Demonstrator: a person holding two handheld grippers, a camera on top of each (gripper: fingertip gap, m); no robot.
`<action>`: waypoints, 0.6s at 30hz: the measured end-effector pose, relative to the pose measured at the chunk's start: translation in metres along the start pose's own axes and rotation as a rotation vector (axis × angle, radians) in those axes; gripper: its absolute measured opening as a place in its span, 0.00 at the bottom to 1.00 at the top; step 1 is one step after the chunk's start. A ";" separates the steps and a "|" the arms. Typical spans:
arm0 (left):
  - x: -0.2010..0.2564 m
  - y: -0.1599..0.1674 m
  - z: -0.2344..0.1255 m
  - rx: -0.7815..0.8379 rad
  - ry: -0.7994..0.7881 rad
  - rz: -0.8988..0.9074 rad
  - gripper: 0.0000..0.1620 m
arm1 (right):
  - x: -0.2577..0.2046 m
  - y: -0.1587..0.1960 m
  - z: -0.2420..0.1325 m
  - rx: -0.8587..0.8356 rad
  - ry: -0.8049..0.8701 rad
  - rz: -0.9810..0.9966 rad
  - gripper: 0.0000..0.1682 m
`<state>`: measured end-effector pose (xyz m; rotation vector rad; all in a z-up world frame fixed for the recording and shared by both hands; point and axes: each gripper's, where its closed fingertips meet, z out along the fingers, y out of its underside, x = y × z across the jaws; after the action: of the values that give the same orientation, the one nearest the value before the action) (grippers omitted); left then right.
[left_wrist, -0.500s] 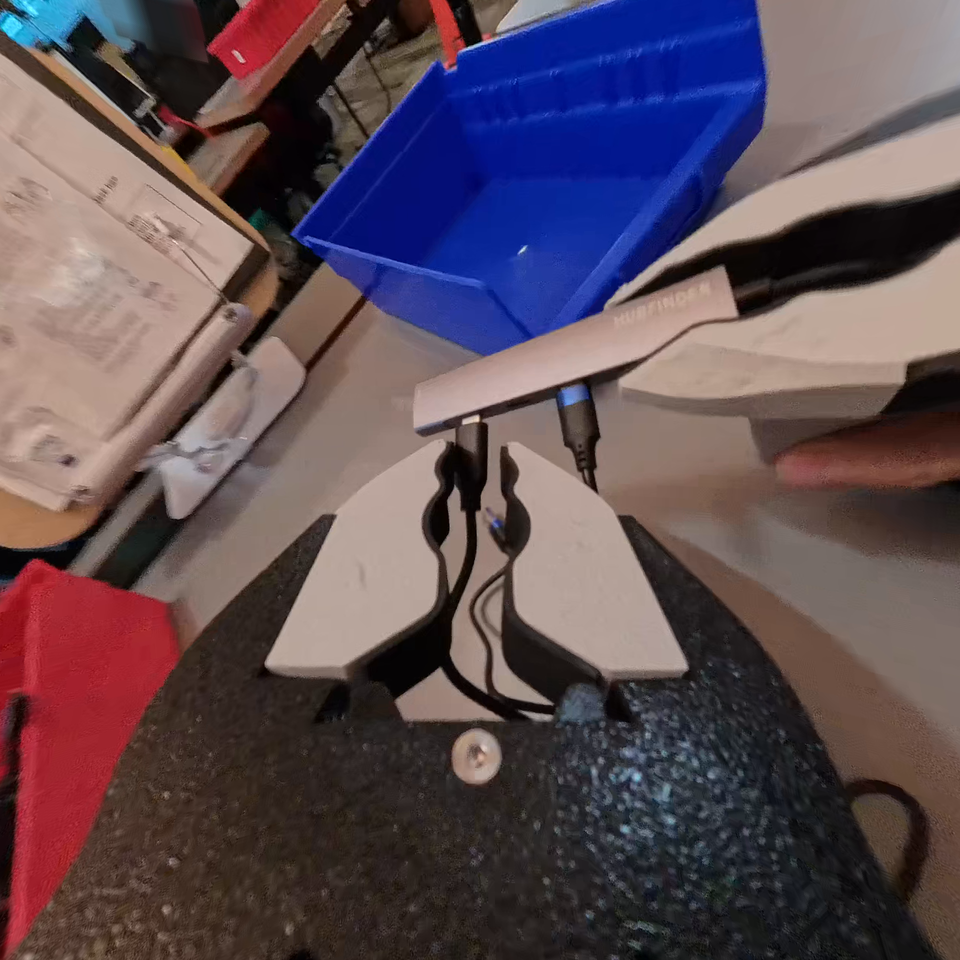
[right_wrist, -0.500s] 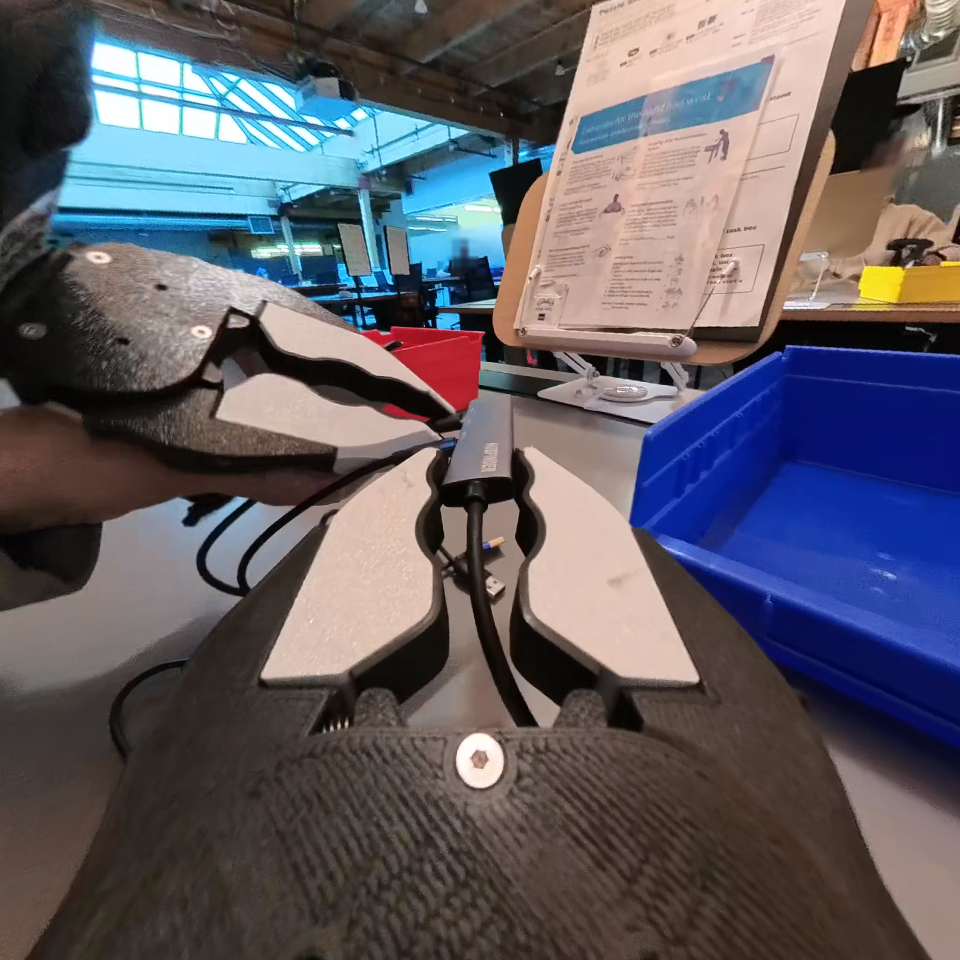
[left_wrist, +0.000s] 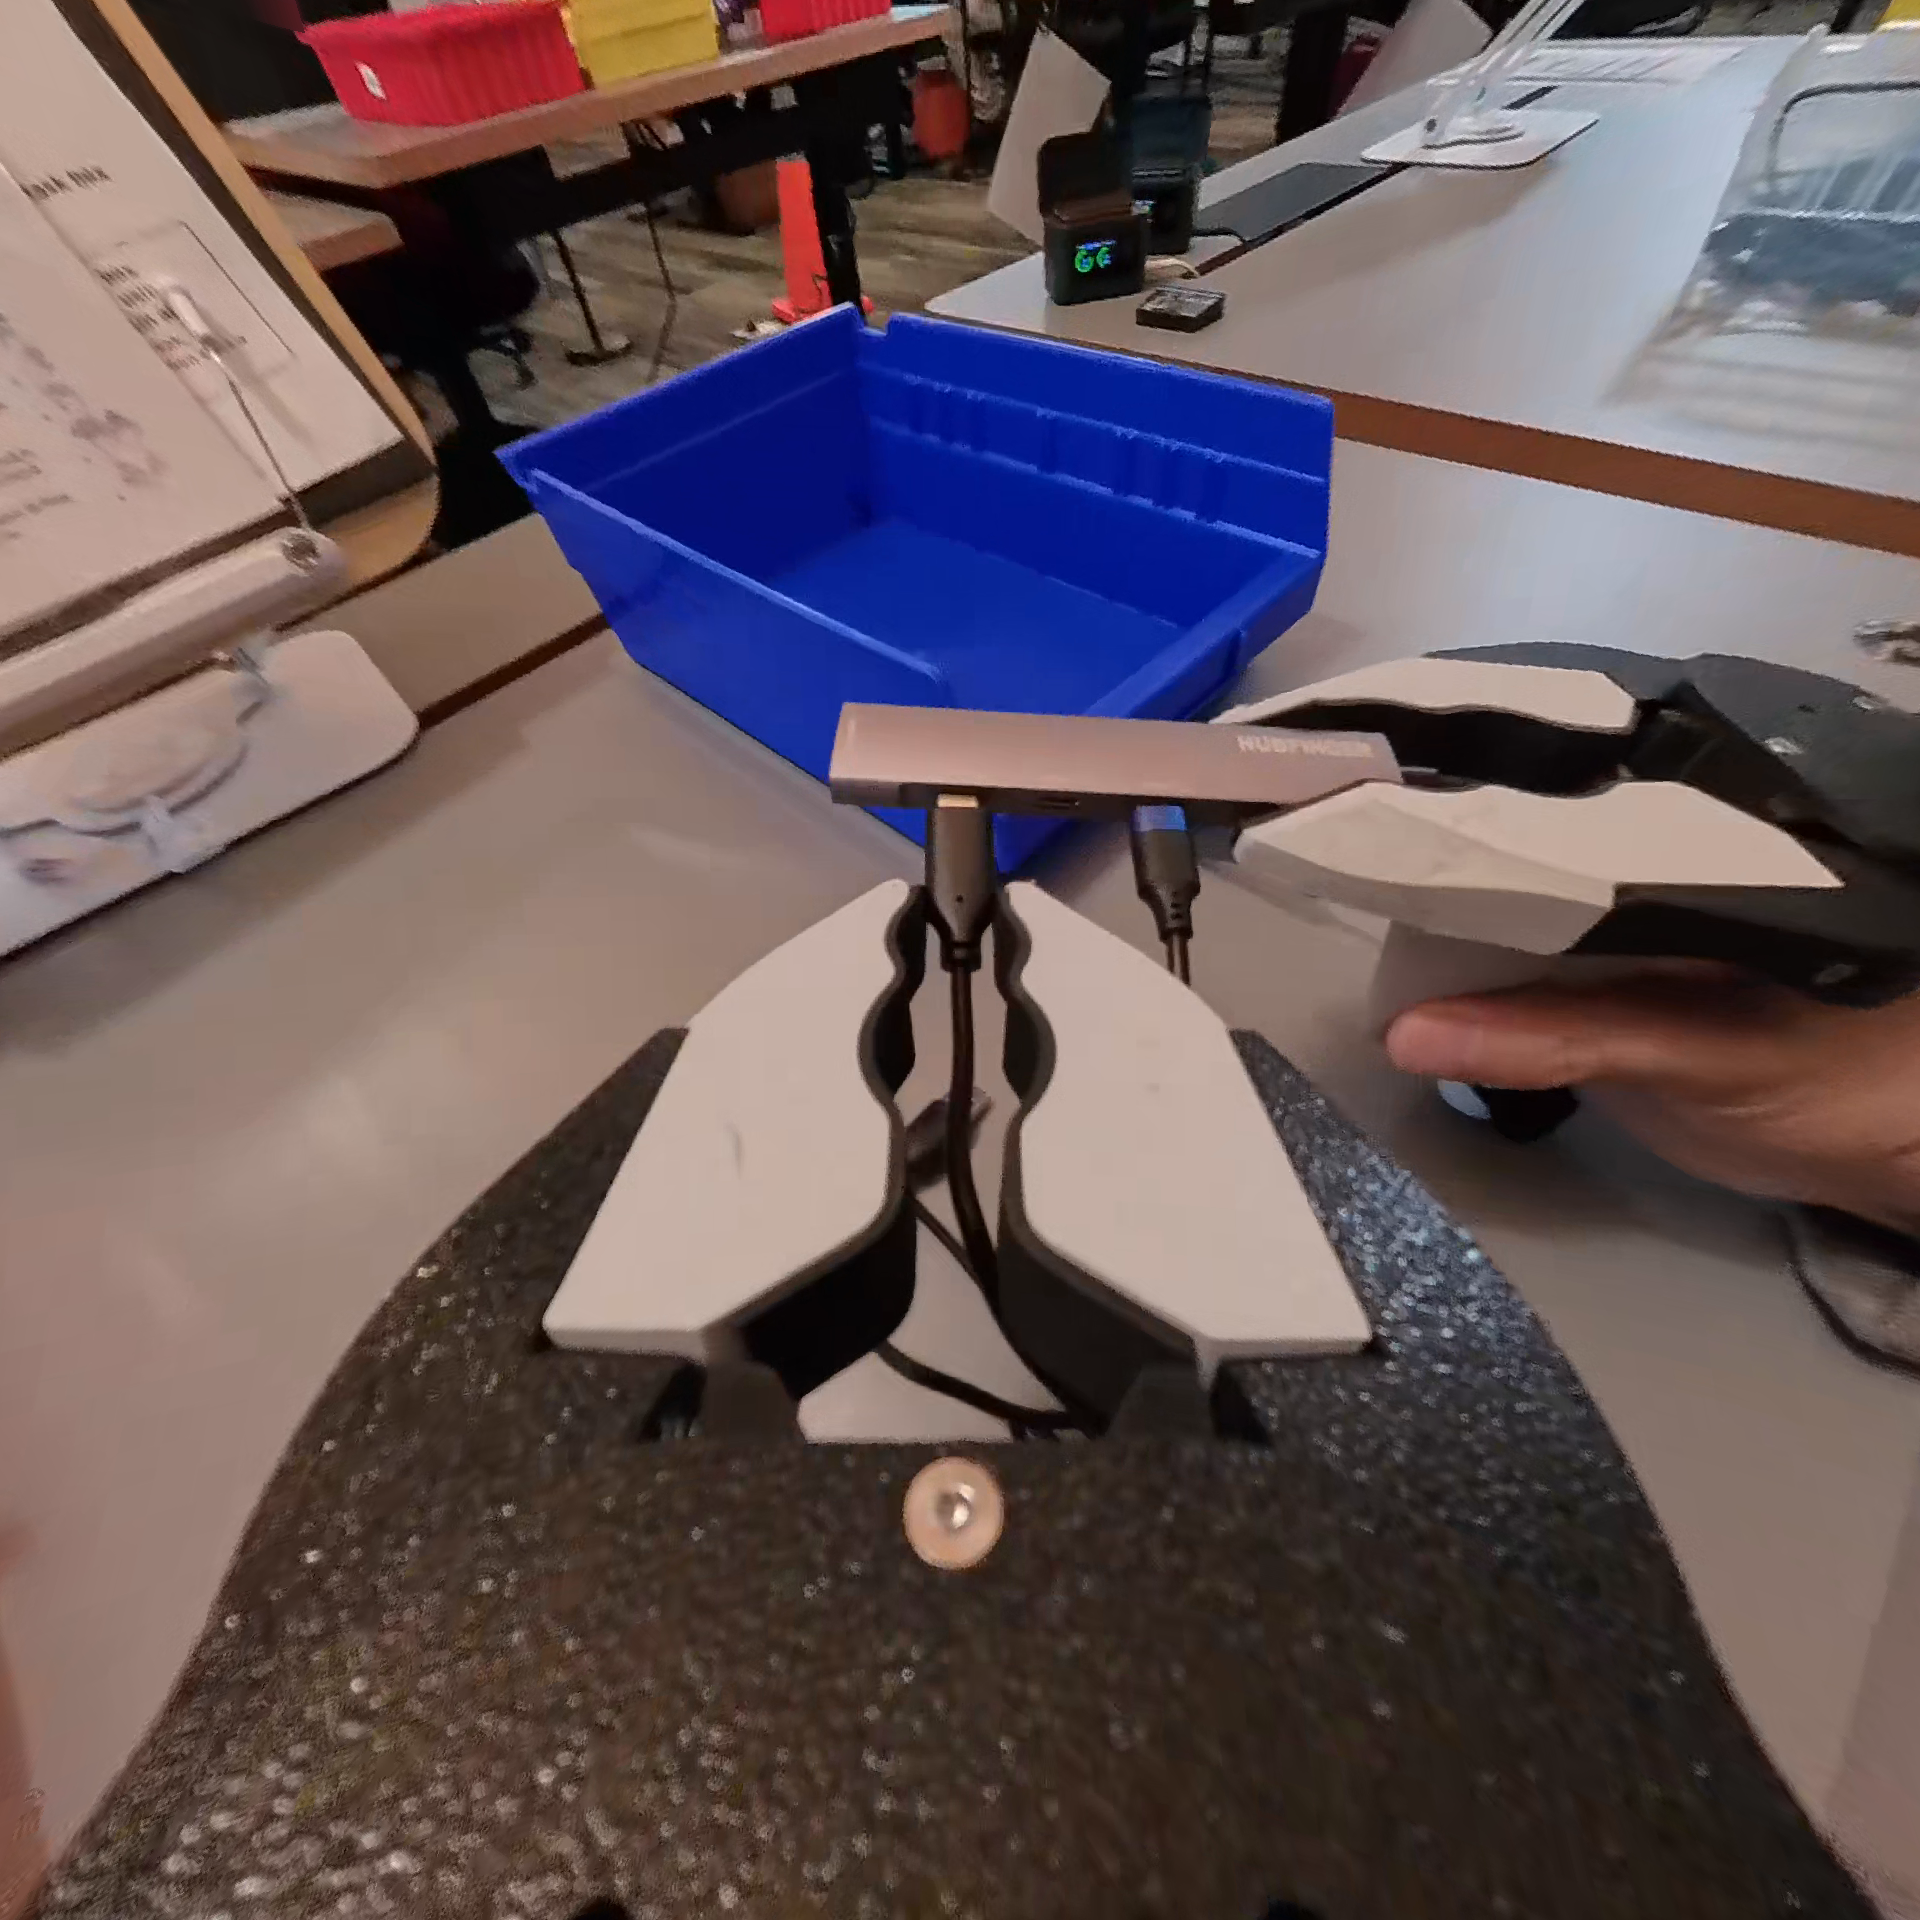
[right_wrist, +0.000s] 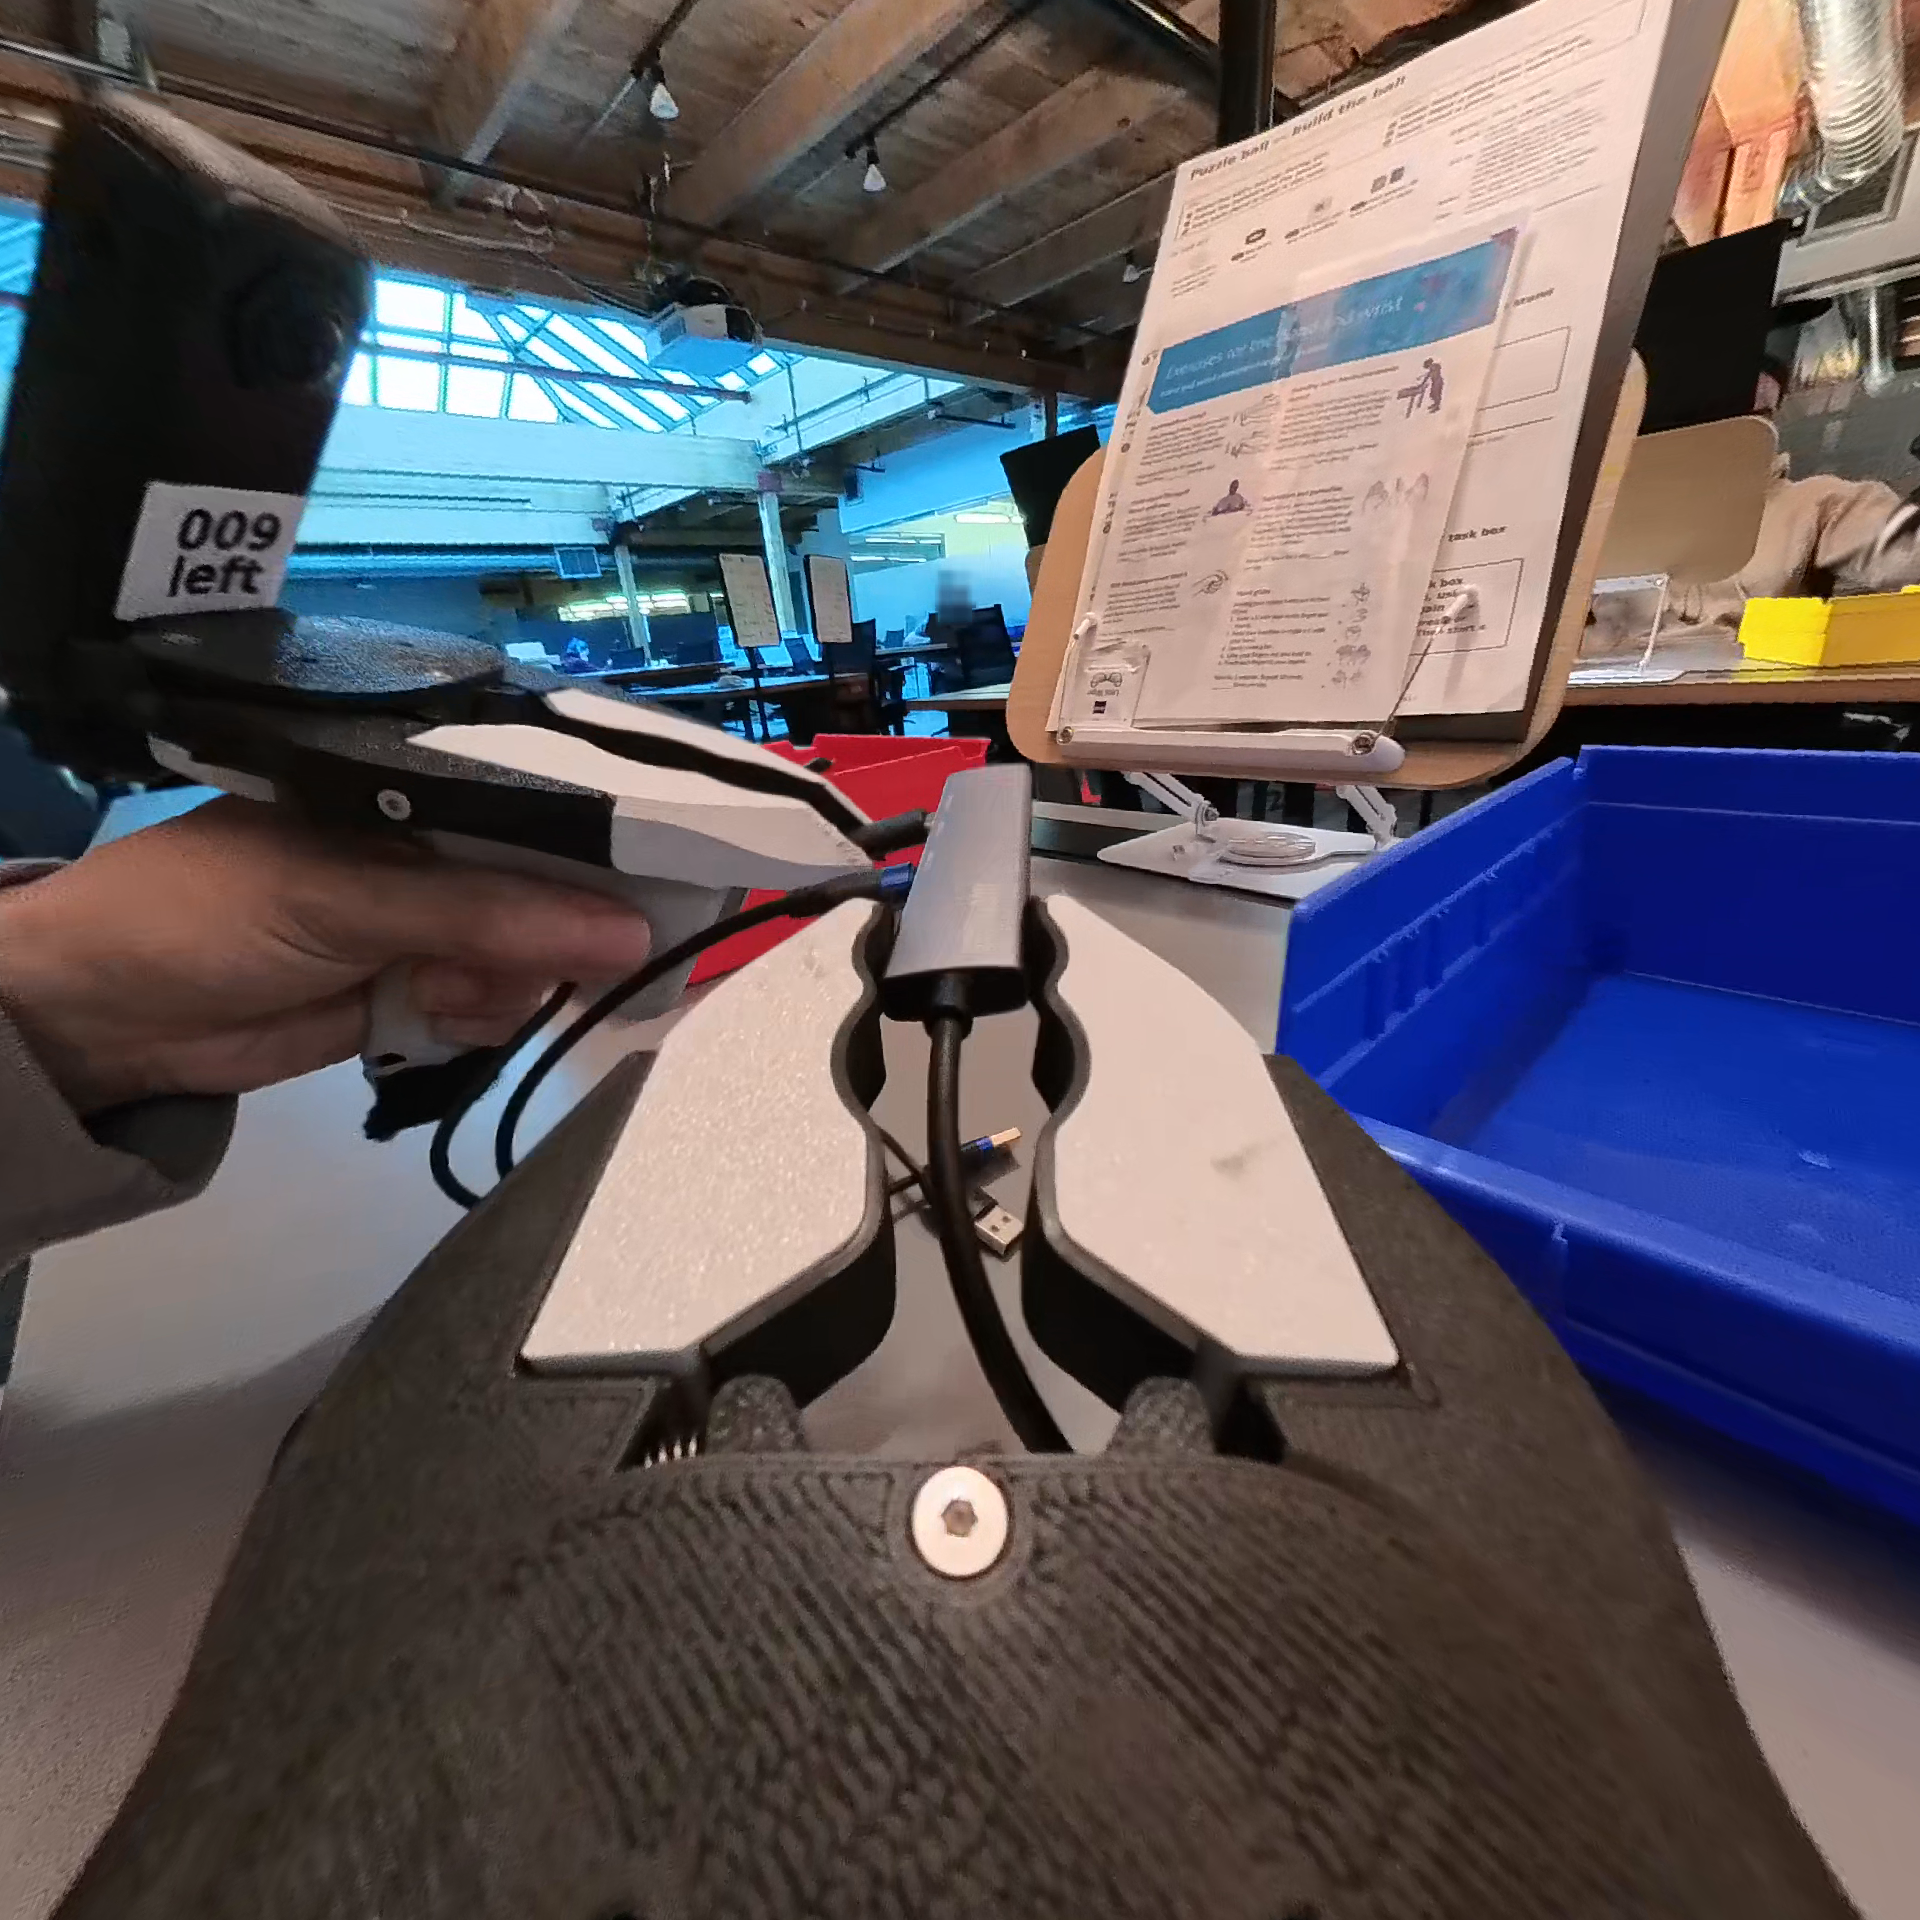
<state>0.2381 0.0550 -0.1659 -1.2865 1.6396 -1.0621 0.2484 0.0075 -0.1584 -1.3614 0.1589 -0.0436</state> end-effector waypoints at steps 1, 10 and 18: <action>0.000 -0.002 -0.001 0.009 -0.018 0.018 0.07 | 0.000 0.000 0.000 0.001 -0.003 0.001 0.15; -0.004 -0.003 -0.001 -0.006 -0.028 0.008 0.07 | -0.005 0.002 0.002 -0.013 -0.003 -0.046 0.16; 0.002 0.005 -0.001 -0.055 0.069 -0.220 0.07 | -0.002 0.000 0.002 0.001 0.036 -0.072 0.15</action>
<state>0.2348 0.0535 -0.1707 -1.5087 1.6146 -1.2110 0.2464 0.0099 -0.1582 -1.3657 0.1394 -0.1287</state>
